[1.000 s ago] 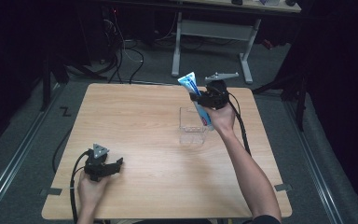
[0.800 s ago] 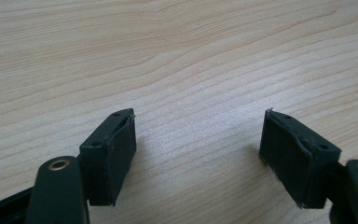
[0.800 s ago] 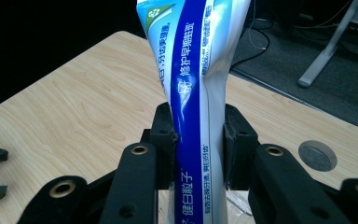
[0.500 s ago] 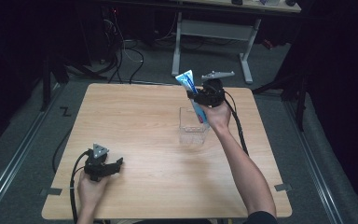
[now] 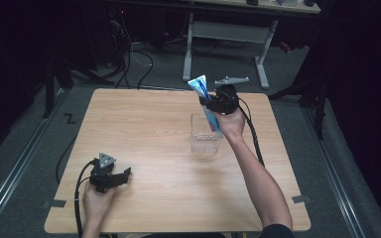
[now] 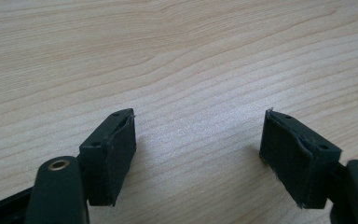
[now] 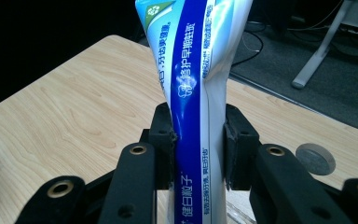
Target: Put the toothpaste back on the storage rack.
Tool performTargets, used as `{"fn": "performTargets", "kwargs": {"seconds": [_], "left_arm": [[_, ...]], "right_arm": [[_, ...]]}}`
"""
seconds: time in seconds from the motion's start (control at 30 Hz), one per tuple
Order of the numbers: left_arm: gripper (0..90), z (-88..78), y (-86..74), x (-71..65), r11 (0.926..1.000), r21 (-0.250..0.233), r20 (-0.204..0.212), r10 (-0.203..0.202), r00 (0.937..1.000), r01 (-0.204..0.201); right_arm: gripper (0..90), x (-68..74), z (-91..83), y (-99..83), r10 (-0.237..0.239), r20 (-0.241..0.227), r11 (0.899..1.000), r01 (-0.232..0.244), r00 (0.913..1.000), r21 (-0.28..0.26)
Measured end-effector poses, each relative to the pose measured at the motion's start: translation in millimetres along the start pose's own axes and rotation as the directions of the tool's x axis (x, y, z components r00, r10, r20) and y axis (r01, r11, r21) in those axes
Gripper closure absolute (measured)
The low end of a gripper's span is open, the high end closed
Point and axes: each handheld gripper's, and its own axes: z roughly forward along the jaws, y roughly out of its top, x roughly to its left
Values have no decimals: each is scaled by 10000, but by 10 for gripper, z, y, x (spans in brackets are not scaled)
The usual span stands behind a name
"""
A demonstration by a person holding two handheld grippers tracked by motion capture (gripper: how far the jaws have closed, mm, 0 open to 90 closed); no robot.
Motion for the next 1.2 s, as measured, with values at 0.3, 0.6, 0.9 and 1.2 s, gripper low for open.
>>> {"fn": "performTargets", "kwargs": {"seconds": [0.3,0.6,0.9,1.2], "left_arm": [[272,2,0,-3,10000,-6,-24,24,10000,-24],[272,2,0,-3,10000,-12,-25,17,10000,-17],[272,1,-1,-2,10000,-13,-20,10,10000,-10],[272,3,-1,-5,10000,-19,-27,13,10000,-13]], "right_arm": [[695,-56,25,-78,376,-105,9992,-378,9992,-158],[692,-34,5,-72,209,-72,9994,-211,9998,-278],[689,-49,23,-117,244,-22,9995,-244,9997,-176],[689,-84,13,-252,312,-55,9995,-312,9995,22]]}}
